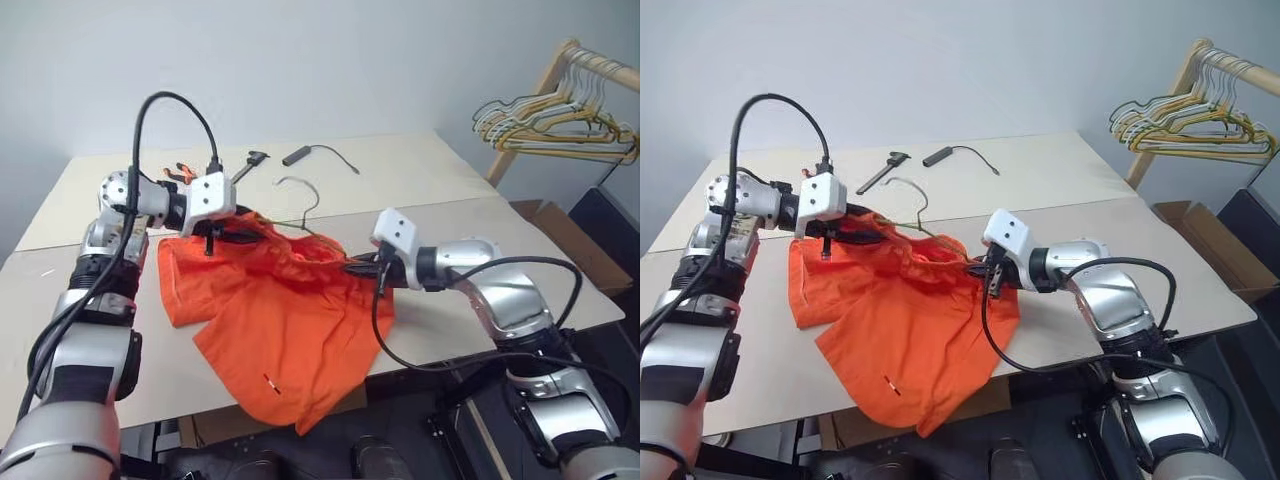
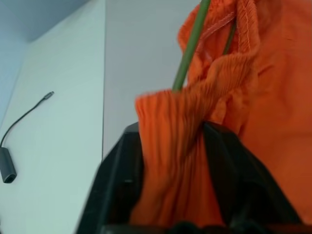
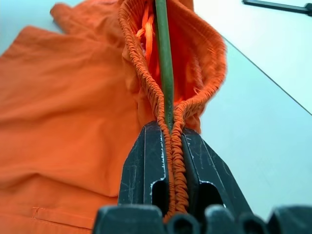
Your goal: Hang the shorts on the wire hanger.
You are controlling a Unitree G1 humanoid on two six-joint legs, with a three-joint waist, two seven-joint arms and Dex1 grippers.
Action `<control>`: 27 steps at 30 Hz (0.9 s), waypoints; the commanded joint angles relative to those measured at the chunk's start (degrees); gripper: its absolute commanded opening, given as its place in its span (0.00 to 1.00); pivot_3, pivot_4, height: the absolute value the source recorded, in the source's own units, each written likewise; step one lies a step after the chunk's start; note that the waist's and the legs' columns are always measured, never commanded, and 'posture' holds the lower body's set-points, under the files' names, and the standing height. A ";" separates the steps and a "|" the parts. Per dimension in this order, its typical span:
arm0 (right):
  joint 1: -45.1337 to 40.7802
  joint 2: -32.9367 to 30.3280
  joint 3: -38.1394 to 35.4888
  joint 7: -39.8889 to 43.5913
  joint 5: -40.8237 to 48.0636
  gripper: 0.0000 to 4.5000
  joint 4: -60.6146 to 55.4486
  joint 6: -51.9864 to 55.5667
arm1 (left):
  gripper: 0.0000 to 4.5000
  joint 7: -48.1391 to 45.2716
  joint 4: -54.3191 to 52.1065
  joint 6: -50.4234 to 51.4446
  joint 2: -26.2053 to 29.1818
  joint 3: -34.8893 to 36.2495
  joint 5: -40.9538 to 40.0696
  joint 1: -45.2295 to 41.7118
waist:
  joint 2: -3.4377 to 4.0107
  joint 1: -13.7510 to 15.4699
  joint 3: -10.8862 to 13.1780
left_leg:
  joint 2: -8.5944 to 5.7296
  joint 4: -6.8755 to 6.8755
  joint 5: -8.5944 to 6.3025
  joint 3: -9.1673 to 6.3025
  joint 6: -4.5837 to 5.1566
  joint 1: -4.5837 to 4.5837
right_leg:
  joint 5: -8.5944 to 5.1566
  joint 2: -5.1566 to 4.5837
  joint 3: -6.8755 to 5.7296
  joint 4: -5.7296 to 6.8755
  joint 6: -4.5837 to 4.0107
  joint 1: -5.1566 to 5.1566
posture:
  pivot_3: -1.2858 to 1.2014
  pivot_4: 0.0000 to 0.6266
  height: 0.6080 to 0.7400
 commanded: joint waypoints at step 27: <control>0.50 -5.21 -41.40 -43.18 4.06 0.03 -15.97 49.33 | 1.00 7.15 -4.43 8.08 -10.28 11.75 -12.14 -0.46 | 0.11 -10.28 -0.07 | -0.28 -0.03 -0.04 -0.22 0.11 0.09 | -0.08 -0.59 0.08 -0.04 0.27 0.10 | 0.37 0.00 1.00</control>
